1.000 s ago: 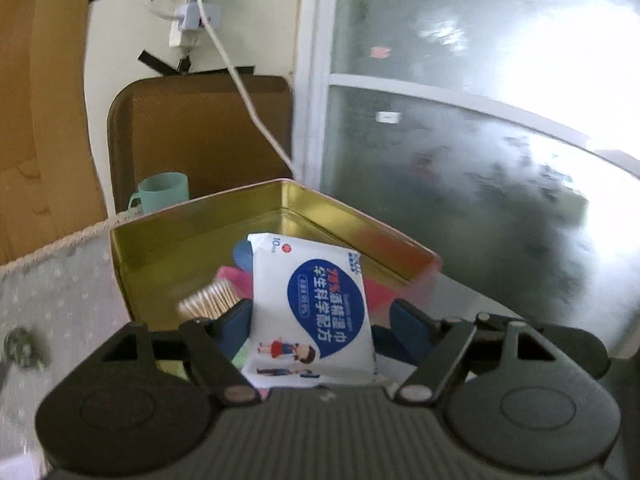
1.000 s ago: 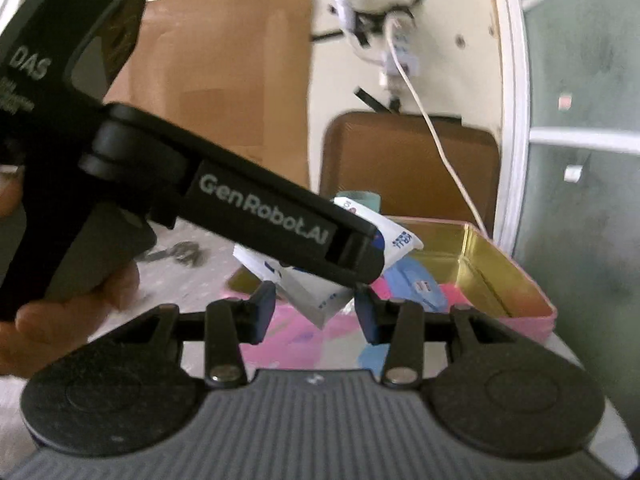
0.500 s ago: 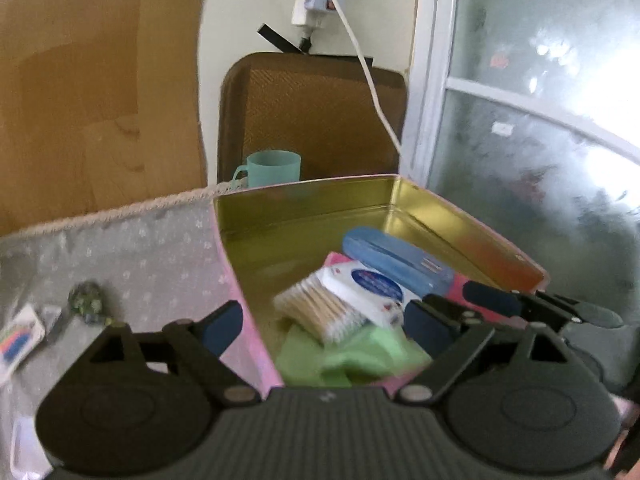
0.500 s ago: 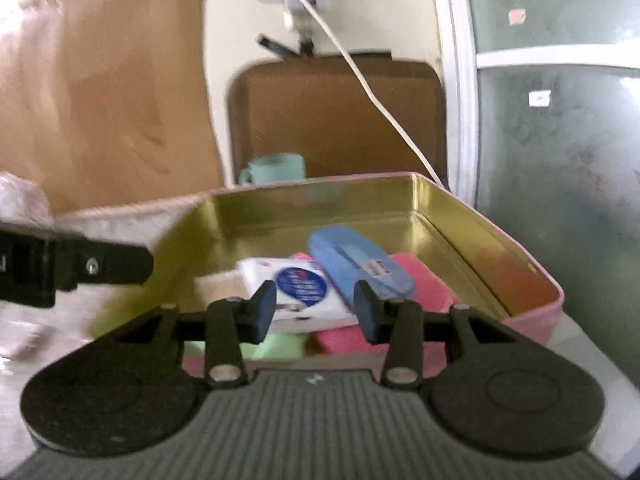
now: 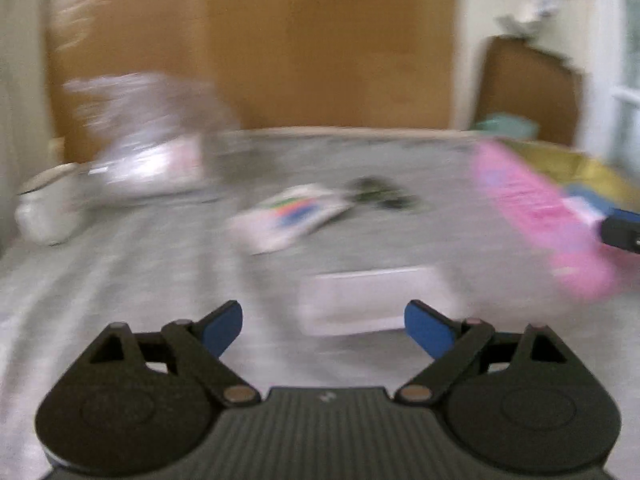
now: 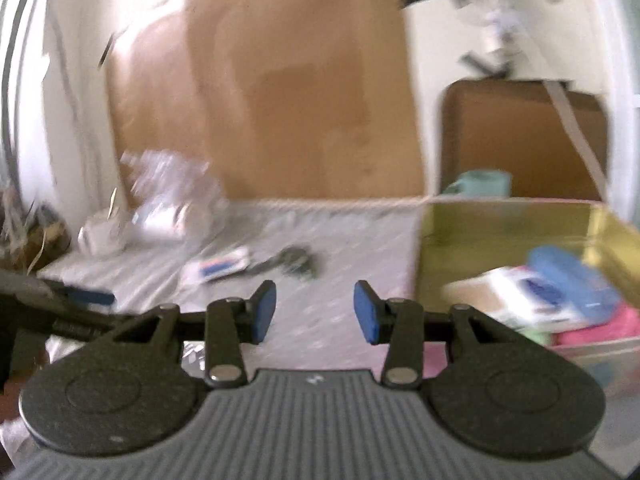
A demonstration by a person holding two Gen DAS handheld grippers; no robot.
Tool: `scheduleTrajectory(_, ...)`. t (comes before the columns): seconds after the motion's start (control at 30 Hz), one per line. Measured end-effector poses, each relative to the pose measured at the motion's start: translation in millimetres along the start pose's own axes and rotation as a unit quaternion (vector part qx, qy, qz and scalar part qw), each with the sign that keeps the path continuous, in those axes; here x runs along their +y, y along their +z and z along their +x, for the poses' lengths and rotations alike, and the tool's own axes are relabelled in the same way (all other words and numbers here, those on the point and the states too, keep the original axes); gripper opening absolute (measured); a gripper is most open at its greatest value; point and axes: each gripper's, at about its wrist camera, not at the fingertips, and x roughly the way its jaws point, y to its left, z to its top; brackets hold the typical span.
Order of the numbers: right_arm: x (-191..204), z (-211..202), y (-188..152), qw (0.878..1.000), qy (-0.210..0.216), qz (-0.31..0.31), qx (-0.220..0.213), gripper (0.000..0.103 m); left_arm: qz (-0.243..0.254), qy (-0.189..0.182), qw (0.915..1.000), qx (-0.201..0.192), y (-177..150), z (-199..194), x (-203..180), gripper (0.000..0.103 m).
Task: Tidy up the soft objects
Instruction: 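Grasp the green correction tape with the right gripper, then carry the correction tape into the pink tin and release it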
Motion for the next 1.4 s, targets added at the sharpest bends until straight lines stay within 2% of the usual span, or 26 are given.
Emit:
scheduleTrajectory(0.07,20.4,19.5,-6.1,0.999,0.014,-0.015,0.025,0.046,-0.006,0.042,0.9990,0.013,-4.8,15.5,23.3,0.091)
scheduleTrajectory(0.13,36.9,43.6,-11.8,0.998,0.029,-0.024,0.053,0.046,-0.032,0.051,0.9976,0.034,-8.7,30.8,43.3,0.089)
scheduleTrajectory(0.17,44.0,60.1,-13.5,0.997,0.033,-0.029,0.068,0.046,-0.045,0.047,0.9971,0.039,-13.6,36.5,49.6,0.092)
scheduleTrajectory(0.2,49.9,73.3,-13.7,0.996,0.034,-0.037,0.080,0.046,-0.053,0.044,0.9972,0.029,-20.0,35.3,53.3,0.093)
scheduleTrajectory(0.33,66.8,143.5,-1.3,0.991,0.003,-0.084,0.106,0.046,-0.059,0.020,0.9979,0.020,-19.7,32.5,56.7,0.094)
scheduleTrajectory(0.5,59.4,231.8,18.3,0.985,-0.020,-0.069,0.159,0.046,-0.065,0.019,0.9976,0.016,-20.5,30.6,55.2,0.094)
scheduleTrajectory(0.57,55.5,256.1,16.9,0.982,-0.020,-0.050,0.183,0.044,-0.068,0.015,0.9975,0.014,-21.5,30.7,55.1,0.094)
scheduleTrajectory(0.6,55.9,267.1,14.2,0.979,-0.027,-0.049,0.195,0.040,-0.069,0.013,0.9974,0.014,-21.6,30.4,55.7,0.094)
scheduleTrajectory(0.67,59.4,275.0,12.3,0.980,-0.031,-0.054,0.188,0.039,-0.072,0.011,0.9972,0.013,-22.1,30.6,56.7,0.094)
scheduleTrajectory(0.87,69.9,241.5,1.5,0.978,-0.058,-0.093,0.175,0.039,-0.085,0.003,0.9964,0.005,-22.9,27.9,60.5,0.093)
scheduleTrajectory(0.97,64.5,203.7,-9.4,0.977,-0.082,-0.100,0.172,0.040,-0.093,-0.004,0.9957,-0.001,-25.4,22.9,60.0,0.093)
scheduleTrajectory(1.1,59.5,138.2,-31.4,0.980,-0.066,-0.089,0.165,0.040,-0.098,-0.017,0.9950,-0.002,-34.0,7.4,56.0,0.093)
scheduleTrajectory(1.2,54.6,80.0,-54.4,0.986,-0.038,-0.051,0.154,0.040,-0.113,-0.069,0.9912,0.009,-44.4,-14.5,40.9,0.093)
scheduleTrajectory(1.3,55.2,26.5,-76.5,0.990,-0.019,-0.030,0.135,0.040,-0.086,-0.143,0.9855,0.027,-45.1,-36.2,4.1,0.091)
scheduleTrajectory(1.4,59.8,-7.6,-93.2,0.993,0.007,-0.016,0.121,0.040,-0.070,-0.219,0.9697,0.082,-42.4,-36.5,-37.1,0.086)
